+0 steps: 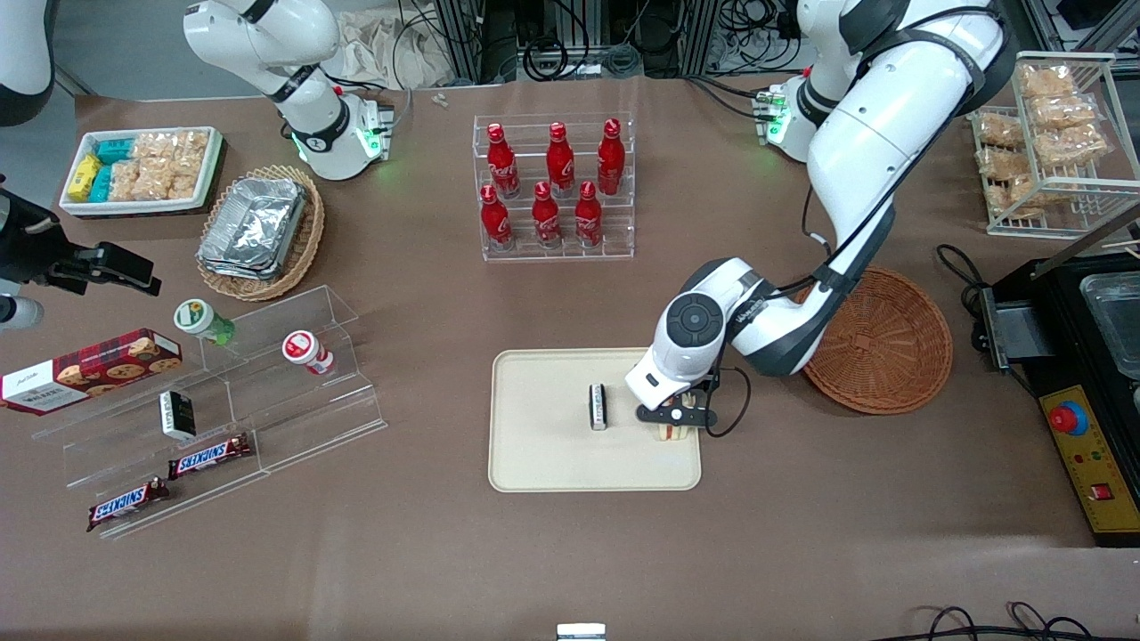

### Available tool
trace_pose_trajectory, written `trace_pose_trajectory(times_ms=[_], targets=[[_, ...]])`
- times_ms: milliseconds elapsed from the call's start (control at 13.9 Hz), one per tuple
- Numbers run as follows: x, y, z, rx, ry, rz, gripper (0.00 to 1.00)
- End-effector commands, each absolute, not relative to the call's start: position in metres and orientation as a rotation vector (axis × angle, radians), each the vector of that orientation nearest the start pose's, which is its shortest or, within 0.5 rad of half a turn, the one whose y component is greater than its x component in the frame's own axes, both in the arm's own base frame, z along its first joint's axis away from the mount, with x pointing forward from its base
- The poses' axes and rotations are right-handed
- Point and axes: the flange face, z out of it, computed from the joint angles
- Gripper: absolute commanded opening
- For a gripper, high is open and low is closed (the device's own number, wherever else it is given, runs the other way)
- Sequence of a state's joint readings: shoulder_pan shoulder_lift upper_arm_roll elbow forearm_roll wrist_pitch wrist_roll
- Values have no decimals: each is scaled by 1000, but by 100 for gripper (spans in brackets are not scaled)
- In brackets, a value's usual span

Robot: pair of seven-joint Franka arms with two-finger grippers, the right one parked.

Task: Place sandwich from basket to tray
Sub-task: 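Lower the sandwich onto the tray beside the black packet and open the gripper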

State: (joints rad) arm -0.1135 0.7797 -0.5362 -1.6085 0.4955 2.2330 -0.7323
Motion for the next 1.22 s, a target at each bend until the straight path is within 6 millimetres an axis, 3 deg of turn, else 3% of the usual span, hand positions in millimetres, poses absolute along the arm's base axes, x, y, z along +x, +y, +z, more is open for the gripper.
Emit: trace_pose_trajectory(times_ms=[0,359,503,1149], targets=[[590,-368,216,-3118,132,-24,100],[589,-367,224,-3124,75,-24,100],[590,-368,239,-3120,48,-51,100],[570,-355,377,-3101,-44,1,100]])
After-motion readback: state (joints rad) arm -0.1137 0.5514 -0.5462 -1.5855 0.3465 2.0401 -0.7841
